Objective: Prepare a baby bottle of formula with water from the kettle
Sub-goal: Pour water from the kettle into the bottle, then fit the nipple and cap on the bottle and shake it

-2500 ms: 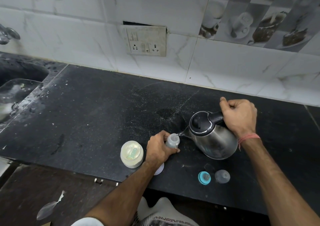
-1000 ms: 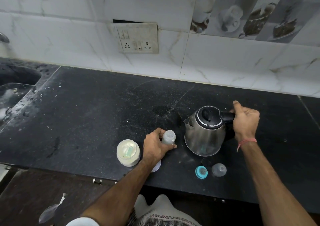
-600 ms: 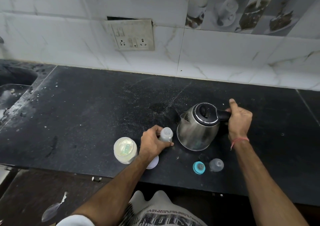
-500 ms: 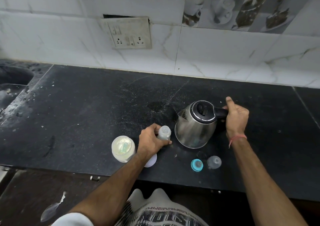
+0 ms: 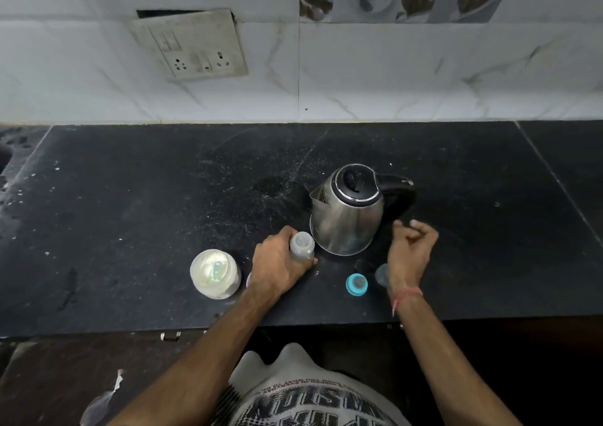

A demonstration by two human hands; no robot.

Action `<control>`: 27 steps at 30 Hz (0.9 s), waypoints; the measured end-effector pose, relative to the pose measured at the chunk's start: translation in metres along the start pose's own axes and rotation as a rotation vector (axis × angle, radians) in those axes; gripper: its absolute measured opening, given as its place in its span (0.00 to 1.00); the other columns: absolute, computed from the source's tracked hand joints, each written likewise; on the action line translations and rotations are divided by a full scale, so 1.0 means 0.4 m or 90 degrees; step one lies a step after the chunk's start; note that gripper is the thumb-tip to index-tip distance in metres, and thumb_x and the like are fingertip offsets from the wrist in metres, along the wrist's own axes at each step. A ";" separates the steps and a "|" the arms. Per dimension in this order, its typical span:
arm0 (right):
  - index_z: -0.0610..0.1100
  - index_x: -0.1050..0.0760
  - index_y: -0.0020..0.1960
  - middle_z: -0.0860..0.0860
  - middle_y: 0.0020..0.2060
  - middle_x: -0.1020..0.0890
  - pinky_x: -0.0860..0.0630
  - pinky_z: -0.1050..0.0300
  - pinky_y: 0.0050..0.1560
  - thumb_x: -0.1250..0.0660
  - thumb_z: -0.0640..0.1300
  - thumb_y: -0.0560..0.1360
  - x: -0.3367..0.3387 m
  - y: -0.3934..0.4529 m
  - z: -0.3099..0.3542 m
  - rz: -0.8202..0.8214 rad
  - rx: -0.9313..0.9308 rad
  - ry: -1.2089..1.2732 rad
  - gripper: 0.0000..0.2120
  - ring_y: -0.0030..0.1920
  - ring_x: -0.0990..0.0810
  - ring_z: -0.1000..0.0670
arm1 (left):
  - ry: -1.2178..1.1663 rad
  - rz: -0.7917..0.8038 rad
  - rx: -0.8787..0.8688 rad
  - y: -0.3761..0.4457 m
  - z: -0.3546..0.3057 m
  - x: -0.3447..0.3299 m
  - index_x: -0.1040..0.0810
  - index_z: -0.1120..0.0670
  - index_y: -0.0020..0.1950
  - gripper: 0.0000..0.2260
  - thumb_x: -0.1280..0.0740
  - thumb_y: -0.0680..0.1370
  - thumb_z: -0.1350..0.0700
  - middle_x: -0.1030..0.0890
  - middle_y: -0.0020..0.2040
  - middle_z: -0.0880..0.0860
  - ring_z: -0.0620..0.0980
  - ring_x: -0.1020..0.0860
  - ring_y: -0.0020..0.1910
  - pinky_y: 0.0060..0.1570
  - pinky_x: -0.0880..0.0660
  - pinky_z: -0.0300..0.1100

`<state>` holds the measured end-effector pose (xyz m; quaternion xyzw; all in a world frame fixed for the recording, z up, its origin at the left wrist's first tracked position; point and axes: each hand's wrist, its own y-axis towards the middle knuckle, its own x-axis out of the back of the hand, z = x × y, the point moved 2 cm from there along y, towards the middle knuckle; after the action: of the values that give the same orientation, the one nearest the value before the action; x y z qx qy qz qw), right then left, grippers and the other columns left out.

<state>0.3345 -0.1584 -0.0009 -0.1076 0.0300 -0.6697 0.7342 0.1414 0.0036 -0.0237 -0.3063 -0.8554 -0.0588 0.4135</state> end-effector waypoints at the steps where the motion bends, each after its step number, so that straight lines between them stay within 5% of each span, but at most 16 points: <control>1: 0.49 0.27 0.60 0.52 0.46 0.18 0.18 0.44 0.56 0.27 0.43 0.83 0.013 -0.025 -0.021 0.027 -0.001 -0.036 0.11 0.43 0.20 0.53 | 0.014 -0.006 -0.017 -0.007 -0.003 -0.005 0.19 0.47 0.58 0.24 0.17 0.69 0.37 0.14 0.49 0.46 0.55 0.16 0.54 0.59 0.20 0.58; 3: 0.53 0.23 0.56 0.52 0.48 0.17 0.15 0.40 0.51 0.24 0.43 0.80 0.038 -0.075 -0.049 0.088 0.036 -0.135 0.11 0.41 0.19 0.51 | 0.038 -0.025 -0.043 -0.019 -0.009 -0.012 0.19 0.46 0.59 0.25 0.20 0.71 0.33 0.15 0.50 0.46 0.54 0.18 0.55 0.60 0.21 0.56; 9: 0.55 0.20 0.57 0.59 0.50 0.24 0.18 0.51 0.47 0.21 0.47 0.77 0.072 -0.140 -0.074 0.229 0.269 -0.442 0.13 0.41 0.21 0.55 | 0.026 -0.029 -0.078 -0.034 -0.011 -0.023 0.18 0.45 0.58 0.25 0.22 0.71 0.29 0.14 0.49 0.44 0.52 0.18 0.54 0.61 0.22 0.55; 16: 0.54 0.17 0.63 0.56 0.59 0.20 0.19 0.51 0.54 0.23 0.54 0.78 0.067 -0.149 -0.072 0.308 0.326 -0.735 0.15 0.59 0.18 0.50 | 0.026 -0.015 -0.097 -0.046 -0.012 -0.033 0.17 0.41 0.56 0.22 0.20 0.70 0.31 0.14 0.48 0.40 0.48 0.19 0.53 0.61 0.23 0.52; 21: 0.53 0.15 0.57 0.55 0.55 0.17 0.24 0.55 0.49 0.24 0.46 0.79 0.055 -0.154 -0.052 0.303 0.324 -0.731 0.07 0.54 0.15 0.47 | 0.027 -0.010 -0.099 -0.042 -0.002 -0.036 0.16 0.41 0.56 0.23 0.19 0.69 0.30 0.15 0.47 0.40 0.47 0.19 0.53 0.62 0.24 0.51; 27: 0.50 0.14 0.53 0.57 0.50 0.16 0.16 0.50 0.47 0.20 0.46 0.78 0.035 -0.164 0.009 0.261 0.397 -0.538 0.05 0.45 0.17 0.53 | 0.020 -0.014 -0.116 -0.040 0.003 -0.041 0.16 0.40 0.58 0.23 0.20 0.69 0.30 0.13 0.51 0.40 0.48 0.19 0.54 0.62 0.24 0.53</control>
<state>0.2725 -0.1771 0.0170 -0.1364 -0.4455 -0.3891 0.7947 0.1392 -0.0167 -0.0344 -0.3324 -0.8432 -0.1454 0.3967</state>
